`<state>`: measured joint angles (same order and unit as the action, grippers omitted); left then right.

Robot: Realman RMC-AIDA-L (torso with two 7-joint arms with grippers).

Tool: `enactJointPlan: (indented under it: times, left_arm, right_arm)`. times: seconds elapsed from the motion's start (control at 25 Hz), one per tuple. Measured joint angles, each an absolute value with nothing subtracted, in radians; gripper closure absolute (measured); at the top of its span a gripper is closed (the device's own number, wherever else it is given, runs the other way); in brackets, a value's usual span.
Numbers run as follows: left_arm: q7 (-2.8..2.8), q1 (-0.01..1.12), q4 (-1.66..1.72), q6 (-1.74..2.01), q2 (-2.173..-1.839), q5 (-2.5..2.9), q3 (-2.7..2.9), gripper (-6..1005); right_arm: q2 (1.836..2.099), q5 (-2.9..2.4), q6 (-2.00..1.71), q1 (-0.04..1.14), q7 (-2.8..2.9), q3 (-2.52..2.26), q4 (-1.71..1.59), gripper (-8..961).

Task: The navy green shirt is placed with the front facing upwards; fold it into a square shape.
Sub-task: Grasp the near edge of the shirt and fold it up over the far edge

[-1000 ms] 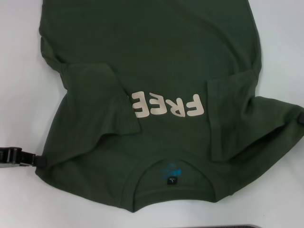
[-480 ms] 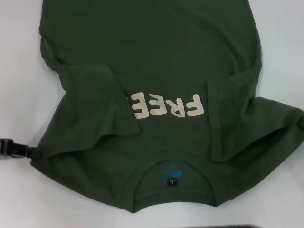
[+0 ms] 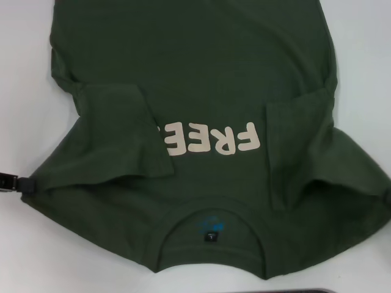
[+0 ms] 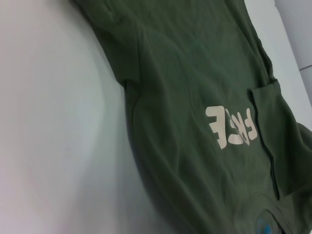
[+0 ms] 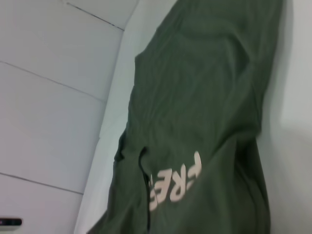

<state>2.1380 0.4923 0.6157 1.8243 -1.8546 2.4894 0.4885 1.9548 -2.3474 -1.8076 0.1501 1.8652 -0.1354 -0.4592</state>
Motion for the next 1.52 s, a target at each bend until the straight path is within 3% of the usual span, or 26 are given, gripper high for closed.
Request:
enactJointPlan:
  times: [0.48,1.52]
  left_arm:
    - [2.124,0.497,0.618,1.834,-1.836,2.499,0.493,984]
    - [2.115,0.471,0.609,1.838,-1.848,2.506,0.492,984]
  right_arm:
    - [1.968,-2.35,-1.822,0.031,1.797,-0.135,-0.454,945]
    - [1.957,-2.37,-1.824,0.061,1.807,-0.13,-0.461,946]
